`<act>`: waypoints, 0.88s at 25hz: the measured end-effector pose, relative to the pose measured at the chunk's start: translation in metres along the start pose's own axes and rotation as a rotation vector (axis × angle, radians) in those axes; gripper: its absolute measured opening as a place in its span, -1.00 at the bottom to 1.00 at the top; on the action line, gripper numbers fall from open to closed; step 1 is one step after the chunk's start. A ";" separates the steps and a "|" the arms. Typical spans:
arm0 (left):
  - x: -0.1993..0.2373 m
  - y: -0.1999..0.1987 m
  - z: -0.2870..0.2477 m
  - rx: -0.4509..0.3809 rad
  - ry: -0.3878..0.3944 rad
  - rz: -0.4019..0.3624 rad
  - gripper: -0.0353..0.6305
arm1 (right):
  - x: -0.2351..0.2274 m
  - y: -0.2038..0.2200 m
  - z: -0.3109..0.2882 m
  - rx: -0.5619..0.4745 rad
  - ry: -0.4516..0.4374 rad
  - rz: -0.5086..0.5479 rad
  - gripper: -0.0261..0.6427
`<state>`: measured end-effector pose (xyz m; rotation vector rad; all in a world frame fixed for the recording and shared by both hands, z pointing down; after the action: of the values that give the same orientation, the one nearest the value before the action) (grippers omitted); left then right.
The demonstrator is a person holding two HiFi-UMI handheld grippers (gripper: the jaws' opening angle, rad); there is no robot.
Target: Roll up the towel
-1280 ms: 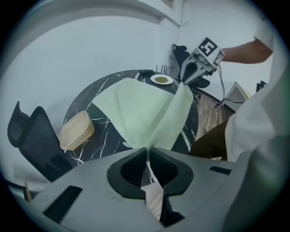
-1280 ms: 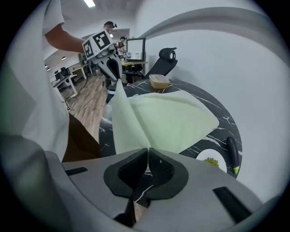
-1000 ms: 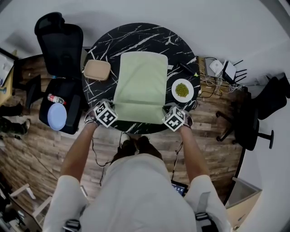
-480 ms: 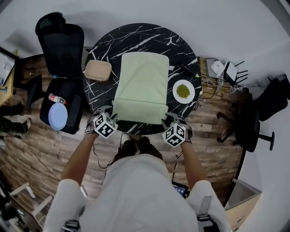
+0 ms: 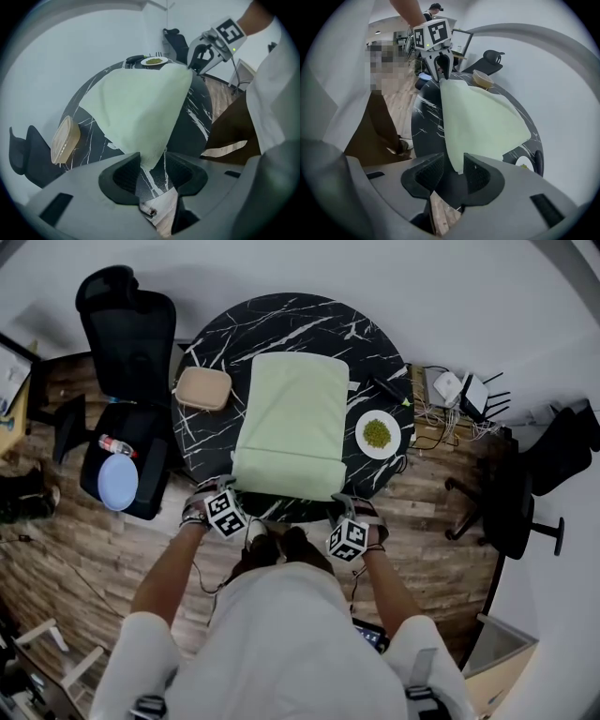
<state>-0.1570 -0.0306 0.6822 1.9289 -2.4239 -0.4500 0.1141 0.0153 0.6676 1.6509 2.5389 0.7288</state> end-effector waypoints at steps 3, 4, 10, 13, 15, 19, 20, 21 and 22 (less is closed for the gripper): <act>0.000 0.004 -0.003 0.017 -0.002 0.002 -0.40 | 0.006 -0.003 0.003 -0.021 0.038 0.037 -0.57; -0.001 0.005 -0.004 0.020 0.000 0.003 -0.40 | 0.008 -0.002 0.003 -0.024 0.037 0.048 -0.57; 0.001 0.007 -0.011 0.043 -0.014 0.000 -0.55 | 0.003 0.014 -0.022 0.066 0.022 0.037 -0.62; 0.004 0.007 -0.015 0.052 -0.018 0.019 -0.68 | 0.000 0.018 -0.027 0.090 -0.008 0.037 -0.71; 0.005 0.006 -0.015 0.052 -0.015 0.025 -0.73 | -0.002 0.019 -0.026 0.093 0.002 0.022 -0.88; 0.002 0.007 -0.009 0.038 -0.008 0.035 -0.83 | -0.005 0.018 -0.022 0.108 -0.004 -0.029 -0.90; 0.000 0.008 -0.007 0.031 -0.003 0.039 -0.83 | -0.005 0.018 -0.019 0.107 -0.012 -0.035 -0.90; -0.002 0.009 -0.004 0.024 0.004 0.042 -0.84 | -0.005 0.017 -0.015 0.106 -0.024 -0.043 -0.91; -0.005 0.011 -0.002 0.018 0.015 0.044 -0.84 | -0.003 0.017 -0.010 0.106 -0.041 -0.053 -0.91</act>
<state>-0.1659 -0.0241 0.6870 1.8748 -2.4639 -0.4129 0.1276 0.0143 0.6831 1.6032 2.6241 0.5603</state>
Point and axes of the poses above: the fingertips, and each gripper's own axes: z backward along the fingers, x to its left, y out of its underside, the point moved 6 cm from there along z, backward along the fingers, and after that the axes turned 9 degrees about -z, right-handed, at the moved point
